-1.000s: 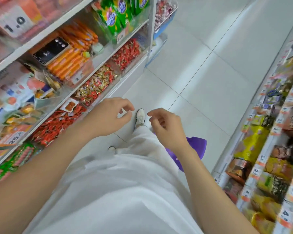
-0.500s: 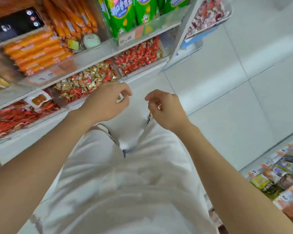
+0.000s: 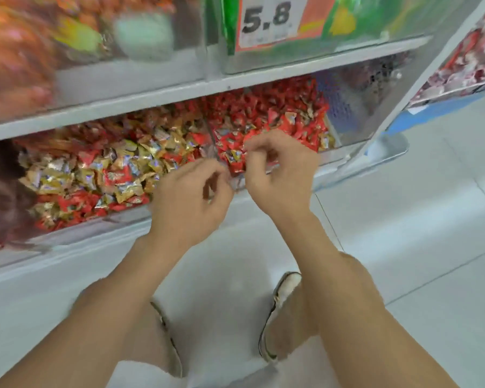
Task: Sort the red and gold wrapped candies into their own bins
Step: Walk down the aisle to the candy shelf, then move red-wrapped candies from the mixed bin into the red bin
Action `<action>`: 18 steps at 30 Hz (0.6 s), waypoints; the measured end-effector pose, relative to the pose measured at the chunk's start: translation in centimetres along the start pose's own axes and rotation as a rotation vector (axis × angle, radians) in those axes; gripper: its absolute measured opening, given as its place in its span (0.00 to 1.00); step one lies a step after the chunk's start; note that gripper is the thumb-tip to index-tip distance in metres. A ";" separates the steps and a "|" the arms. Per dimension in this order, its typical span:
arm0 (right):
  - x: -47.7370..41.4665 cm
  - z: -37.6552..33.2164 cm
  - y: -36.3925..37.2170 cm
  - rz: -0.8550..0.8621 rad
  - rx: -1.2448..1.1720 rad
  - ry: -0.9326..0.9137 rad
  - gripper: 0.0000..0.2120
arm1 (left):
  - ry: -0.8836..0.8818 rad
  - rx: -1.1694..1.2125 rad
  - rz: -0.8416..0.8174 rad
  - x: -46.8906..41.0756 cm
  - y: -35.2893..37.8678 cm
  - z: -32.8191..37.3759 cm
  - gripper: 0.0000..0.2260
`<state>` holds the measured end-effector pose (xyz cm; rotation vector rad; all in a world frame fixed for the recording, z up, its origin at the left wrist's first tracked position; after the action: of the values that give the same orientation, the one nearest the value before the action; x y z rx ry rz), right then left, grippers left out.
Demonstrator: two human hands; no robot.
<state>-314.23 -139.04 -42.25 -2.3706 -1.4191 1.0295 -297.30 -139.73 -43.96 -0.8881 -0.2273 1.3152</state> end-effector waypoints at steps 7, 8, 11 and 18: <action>1.4 -0.4 3.1 -0.135 0.021 -0.088 0.09 | 0.073 -0.039 0.106 2.7 -0.9 -2.9 0.05; 1.6 -0.1 3.4 -0.210 0.028 -0.055 0.09 | 0.051 -0.054 0.097 3.2 -1.4 -3.0 0.04; 4.2 -0.2 4.3 -0.443 0.063 -0.032 0.08 | -0.074 -0.161 0.066 5.6 -3.6 -4.7 0.06; 8.6 -3.8 4.9 -0.570 0.180 -0.277 0.08 | -0.351 -0.423 0.130 11.0 -10.8 -8.3 0.15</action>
<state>-305.74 -133.74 -45.77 -1.5909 -1.8495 1.2705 -281.09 -133.27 -45.79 -1.0307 -0.7538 1.5726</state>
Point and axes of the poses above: each hand's wrist, its own x-axis away from the middle knuckle, its own y-axis out of the palm, z = x × y, the point moved 10 cm from there along -x, towards the middle knuckle, and after that the axes turned 3 degrees about x, right-handed, at the moved point
